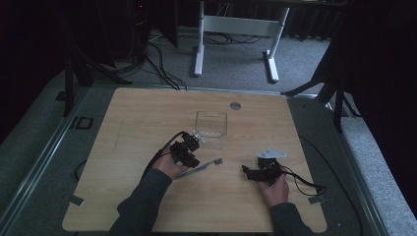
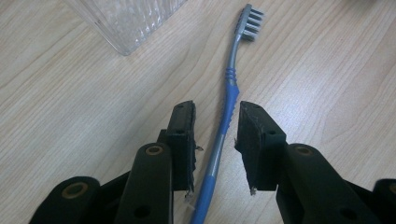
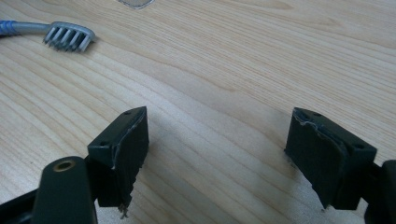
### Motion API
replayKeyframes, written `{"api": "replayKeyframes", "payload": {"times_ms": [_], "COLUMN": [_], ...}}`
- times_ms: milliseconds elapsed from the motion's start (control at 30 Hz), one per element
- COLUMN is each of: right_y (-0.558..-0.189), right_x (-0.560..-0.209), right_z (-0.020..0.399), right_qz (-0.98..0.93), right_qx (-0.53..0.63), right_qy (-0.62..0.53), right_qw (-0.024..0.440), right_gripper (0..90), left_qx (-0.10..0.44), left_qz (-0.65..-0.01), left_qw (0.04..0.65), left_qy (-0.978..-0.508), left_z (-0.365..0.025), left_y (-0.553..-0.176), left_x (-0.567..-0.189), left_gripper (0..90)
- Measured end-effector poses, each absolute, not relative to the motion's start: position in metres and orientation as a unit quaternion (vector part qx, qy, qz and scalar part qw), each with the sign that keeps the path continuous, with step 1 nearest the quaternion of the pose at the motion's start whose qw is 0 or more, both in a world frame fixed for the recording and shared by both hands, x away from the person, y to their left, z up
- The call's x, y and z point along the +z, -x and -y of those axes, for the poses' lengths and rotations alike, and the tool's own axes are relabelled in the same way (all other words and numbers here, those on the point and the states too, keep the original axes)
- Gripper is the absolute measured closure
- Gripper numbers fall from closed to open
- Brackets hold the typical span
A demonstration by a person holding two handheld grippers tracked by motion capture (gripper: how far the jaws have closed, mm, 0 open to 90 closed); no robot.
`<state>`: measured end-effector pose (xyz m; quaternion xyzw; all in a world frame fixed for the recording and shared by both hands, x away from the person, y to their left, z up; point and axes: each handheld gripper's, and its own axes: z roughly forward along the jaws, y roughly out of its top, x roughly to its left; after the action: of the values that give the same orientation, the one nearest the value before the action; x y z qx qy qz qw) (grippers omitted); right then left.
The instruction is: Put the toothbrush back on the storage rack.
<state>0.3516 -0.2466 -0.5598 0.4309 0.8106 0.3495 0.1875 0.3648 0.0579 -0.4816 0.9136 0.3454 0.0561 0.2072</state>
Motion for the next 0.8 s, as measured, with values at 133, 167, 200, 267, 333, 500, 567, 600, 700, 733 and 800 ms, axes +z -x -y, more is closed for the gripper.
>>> {"api": "replayKeyframes", "payload": {"times_ms": [133,167,200,267,333,500,567,600,700,733,800], "right_y": [-0.3515,-0.3515,-0.3515,-0.3515,-0.3515,-0.3515,-0.3515,-0.3515,-0.3515,-0.3515,-0.3515], "right_x": [-0.5598,-0.5598,-0.5598,-0.5598,-0.5598,-0.5598,-0.5598,-0.5598,-0.5598,-0.5598,-0.5598], "right_z": [0.2466,0.2466,0.2466,0.2466,0.2466,0.2466,0.2466,0.2466,0.2466,0.2466,0.2466], "right_qz": [-0.811,-0.811,-0.811,-0.811,-0.811,-0.811,-0.811,-0.811,-0.811,-0.811,-0.811], "right_qx": [0.349,0.349,0.349,0.349,0.349,0.349,0.349,0.349,0.349,0.349,0.349], "right_qy": [-0.431,-0.431,-0.431,-0.431,-0.431,-0.431,-0.431,-0.431,-0.431,-0.431,-0.431], "right_qw": [0.187,0.188,0.187,0.187,0.187,0.187,0.187,0.187,0.187,0.187,0.187], "right_gripper": [21.0,21.0,21.0,21.0,21.0,21.0,21.0,21.0,21.0,21.0,21.0], "left_qx": [0.052,0.051,0.050,0.049,0.047,0.045,0.044,0.044,0.044,0.043,0.042], "left_qz": [-0.344,-0.345,-0.345,-0.343,-0.342,-0.340,-0.337,-0.337,-0.337,-0.336,-0.332], "left_qw": [0.203,0.202,0.200,0.198,0.194,0.190,0.186,0.186,0.182,0.180,0.176], "left_qy": [-0.915,-0.915,-0.916,-0.917,-0.918,-0.920,-0.922,-0.922,-0.923,-0.923,-0.926], "left_z": [-0.0560,-0.0556,-0.0553,-0.0545,-0.0536,-0.0518,-0.0506,-0.0506,-0.0495,-0.0491,-0.0479], "left_y": [-0.3656,-0.3658,-0.3660,-0.3665,-0.3670,-0.3676,-0.3680,-0.3680,-0.3683,-0.3685,-0.3690], "left_x": [-0.4834,-0.4836,-0.4839,-0.4846,-0.4852,-0.4865,-0.4875,-0.4875,-0.4888,-0.4893,-0.4907], "left_gripper": [66.8,66.8,66.8,66.8,66.9,67.1,67.3,67.4,67.7,67.7,67.8]}}
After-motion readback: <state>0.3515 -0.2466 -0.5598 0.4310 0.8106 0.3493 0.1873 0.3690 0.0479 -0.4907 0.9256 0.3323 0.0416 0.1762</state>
